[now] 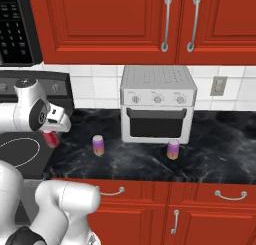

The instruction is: Four empty soda cans are scattered around the kitchen. Gather all the cans and cluster them next to the stove for recycling.

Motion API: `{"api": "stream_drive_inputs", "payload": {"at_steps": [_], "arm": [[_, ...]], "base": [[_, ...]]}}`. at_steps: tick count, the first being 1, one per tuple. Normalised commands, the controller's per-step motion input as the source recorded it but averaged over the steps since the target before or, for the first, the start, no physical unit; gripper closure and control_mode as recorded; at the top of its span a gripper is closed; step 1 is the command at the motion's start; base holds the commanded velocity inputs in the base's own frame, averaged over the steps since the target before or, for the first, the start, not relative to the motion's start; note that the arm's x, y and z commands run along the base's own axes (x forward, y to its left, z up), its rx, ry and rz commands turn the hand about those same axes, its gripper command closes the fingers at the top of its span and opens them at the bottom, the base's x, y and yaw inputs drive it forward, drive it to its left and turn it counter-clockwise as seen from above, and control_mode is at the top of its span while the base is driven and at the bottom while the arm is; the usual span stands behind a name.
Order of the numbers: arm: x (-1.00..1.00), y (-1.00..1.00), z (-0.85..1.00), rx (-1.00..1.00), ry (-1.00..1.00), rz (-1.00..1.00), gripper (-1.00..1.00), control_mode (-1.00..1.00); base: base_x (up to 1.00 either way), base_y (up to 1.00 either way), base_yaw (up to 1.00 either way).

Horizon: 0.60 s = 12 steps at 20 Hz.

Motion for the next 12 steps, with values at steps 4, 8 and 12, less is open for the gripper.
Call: {"api": "stream_drive_inputs", "payload": {"at_steps": [4, 8, 12], "arm": [[0.36, 0.14, -0.3, 0.0, -0.07, 0.0, 1.0, -1.0], [0.43, 0.1, -0.24, 0.0, -0.04, 0.0, 1.0, -1.0], [0.45, 0.08, -0.2, 0.0, 0.0, 0.0, 1.0, -1.0]], "base": [[0.0, 0.0, 0.0], [0.0, 0.0, 0.0], [0.0, 0.0, 0.0]]}}
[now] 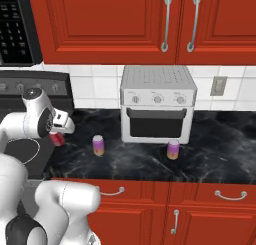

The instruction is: Four empty soda cans are scattered around the kitchen. Gather all the cans and cluster them next to the stove for recycling.

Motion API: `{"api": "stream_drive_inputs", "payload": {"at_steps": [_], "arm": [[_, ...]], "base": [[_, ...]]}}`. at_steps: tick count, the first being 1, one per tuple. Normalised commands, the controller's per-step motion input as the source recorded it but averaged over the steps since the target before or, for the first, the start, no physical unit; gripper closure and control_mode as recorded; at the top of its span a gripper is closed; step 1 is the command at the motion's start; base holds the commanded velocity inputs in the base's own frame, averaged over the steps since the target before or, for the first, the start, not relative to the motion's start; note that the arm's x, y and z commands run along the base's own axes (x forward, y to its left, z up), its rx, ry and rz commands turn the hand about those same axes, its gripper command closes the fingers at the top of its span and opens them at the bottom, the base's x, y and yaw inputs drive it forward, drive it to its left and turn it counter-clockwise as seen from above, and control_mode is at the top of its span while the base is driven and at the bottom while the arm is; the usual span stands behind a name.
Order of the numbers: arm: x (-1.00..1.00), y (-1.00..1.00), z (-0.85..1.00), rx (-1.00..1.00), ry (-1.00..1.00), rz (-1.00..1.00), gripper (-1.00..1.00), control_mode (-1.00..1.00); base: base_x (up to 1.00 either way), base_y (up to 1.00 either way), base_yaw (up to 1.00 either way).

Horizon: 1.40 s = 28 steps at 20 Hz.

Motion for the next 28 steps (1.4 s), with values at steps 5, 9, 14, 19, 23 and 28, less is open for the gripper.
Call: {"api": "stream_drive_inputs", "payload": {"at_steps": [5, 9, 14, 19, 23, 28], "arm": [[0.38, 0.15, -0.14, 0.0, 0.0, 0.0, 1.0, -1.0], [0.31, 0.14, -0.11, 0.0, -0.02, 0.0, 1.0, -1.0], [0.28, 0.12, -0.13, 0.0, 0.0, 0.0, 1.0, -1.0], [0.27, 0.05, -0.16, 0.0, 0.0, 0.0, 1.0, -1.0], [0.28, 0.01, -0.19, 0.02, 0.0, 0.0, 1.0, -1.0], [0.3, 0.04, -0.18, 0.0, 0.0, 0.0, 1.0, -1.0]], "base": [[0.0, 0.0, 0.0], [0.0, 0.0, 0.0], [0.0, 0.0, 0.0], [0.0, 0.0, 0.0], [0.0, 0.0, 0.0], [0.0, 0.0, 0.0]]}}
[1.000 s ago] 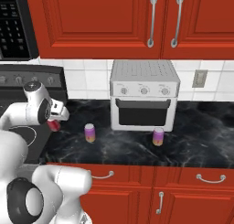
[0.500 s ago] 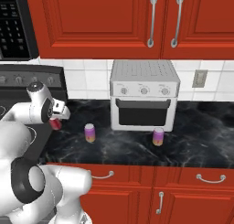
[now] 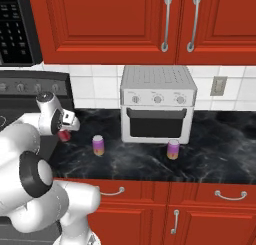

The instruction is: Four empty soda cans are scattered around the kitchen. Gather all the cans and cluster them next to the stove for recycling.

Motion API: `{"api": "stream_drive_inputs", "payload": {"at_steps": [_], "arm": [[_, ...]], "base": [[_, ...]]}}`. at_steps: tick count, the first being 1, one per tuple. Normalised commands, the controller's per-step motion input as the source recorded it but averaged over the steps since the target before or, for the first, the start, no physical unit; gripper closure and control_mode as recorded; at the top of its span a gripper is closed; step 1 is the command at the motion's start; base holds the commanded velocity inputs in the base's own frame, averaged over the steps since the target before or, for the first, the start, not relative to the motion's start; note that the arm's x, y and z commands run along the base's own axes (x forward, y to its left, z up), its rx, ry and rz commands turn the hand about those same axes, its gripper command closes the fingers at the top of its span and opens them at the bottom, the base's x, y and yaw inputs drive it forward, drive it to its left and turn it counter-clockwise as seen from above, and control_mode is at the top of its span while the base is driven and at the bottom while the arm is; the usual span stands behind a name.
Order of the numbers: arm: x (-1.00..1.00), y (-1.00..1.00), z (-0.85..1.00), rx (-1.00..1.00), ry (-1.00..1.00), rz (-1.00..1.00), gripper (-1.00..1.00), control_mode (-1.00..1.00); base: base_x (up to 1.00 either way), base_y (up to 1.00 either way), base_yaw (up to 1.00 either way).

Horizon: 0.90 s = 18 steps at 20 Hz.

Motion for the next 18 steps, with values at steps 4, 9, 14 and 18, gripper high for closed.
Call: {"api": "stream_drive_inputs", "payload": {"at_steps": [4, 9, 14, 18], "arm": [[0.25, 0.01, -0.2, 0.0, 0.0, 0.0, 1.0, -1.0], [0.2, 0.02, -0.24, 0.0, 0.0, 0.0, 1.0, -1.0], [0.12, 0.03, -0.27, 0.0, 0.01, 0.0, 1.0, -1.0], [0.17, 0.02, -0.23, 0.0, 0.0, 0.0, 1.0, -1.0]], "base": [[0.0, 0.0, 0.0], [0.0, 0.0, 0.0], [0.0, 0.0, 0.0], [0.0, 0.0, 0.0]]}}
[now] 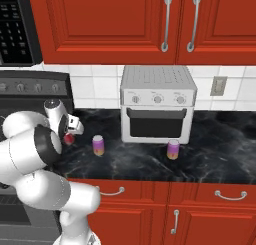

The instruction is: Four empty soda cans are scattered around the kitchen. Gather all the cans and cluster them next to the stove for recycling.

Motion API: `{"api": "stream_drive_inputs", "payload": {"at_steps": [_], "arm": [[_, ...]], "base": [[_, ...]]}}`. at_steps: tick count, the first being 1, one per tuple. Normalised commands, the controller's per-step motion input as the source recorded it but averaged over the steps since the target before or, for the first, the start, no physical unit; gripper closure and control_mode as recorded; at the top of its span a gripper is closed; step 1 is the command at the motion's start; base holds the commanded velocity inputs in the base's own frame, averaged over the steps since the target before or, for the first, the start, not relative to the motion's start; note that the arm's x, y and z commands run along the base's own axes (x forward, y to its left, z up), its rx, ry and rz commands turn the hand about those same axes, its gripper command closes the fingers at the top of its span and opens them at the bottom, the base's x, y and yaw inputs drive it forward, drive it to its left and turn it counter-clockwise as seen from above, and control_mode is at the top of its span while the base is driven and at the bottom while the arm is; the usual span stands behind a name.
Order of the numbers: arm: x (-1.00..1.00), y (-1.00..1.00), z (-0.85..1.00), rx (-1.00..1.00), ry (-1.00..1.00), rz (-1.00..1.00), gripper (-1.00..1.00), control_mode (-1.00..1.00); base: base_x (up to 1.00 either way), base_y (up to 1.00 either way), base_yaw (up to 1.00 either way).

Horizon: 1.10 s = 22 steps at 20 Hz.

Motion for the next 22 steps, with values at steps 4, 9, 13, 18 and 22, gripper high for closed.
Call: {"api": "stream_drive_inputs", "payload": {"at_steps": [4, 9, 13, 18, 22], "arm": [[0.17, 0.02, -0.24, 0.0, 0.0, 0.0, 1.0, -1.0], [0.19, 0.01, -0.24, 0.0, 0.01, 0.0, 1.0, -1.0], [0.16, 0.03, -0.27, 0.0, 0.03, 0.0, 1.0, -1.0], [0.19, 0.05, -0.23, 0.0, 0.01, 0.0, 1.0, -1.0], [0.2, 0.05, -0.23, 0.0, 0.0, 0.0, 1.0, -1.0]], "base": [[0.0, 0.0, 0.0], [0.0, 0.0, 0.0], [0.0, 0.0, 0.0], [0.0, 0.0, 0.0], [0.0, 0.0, 0.0]]}}
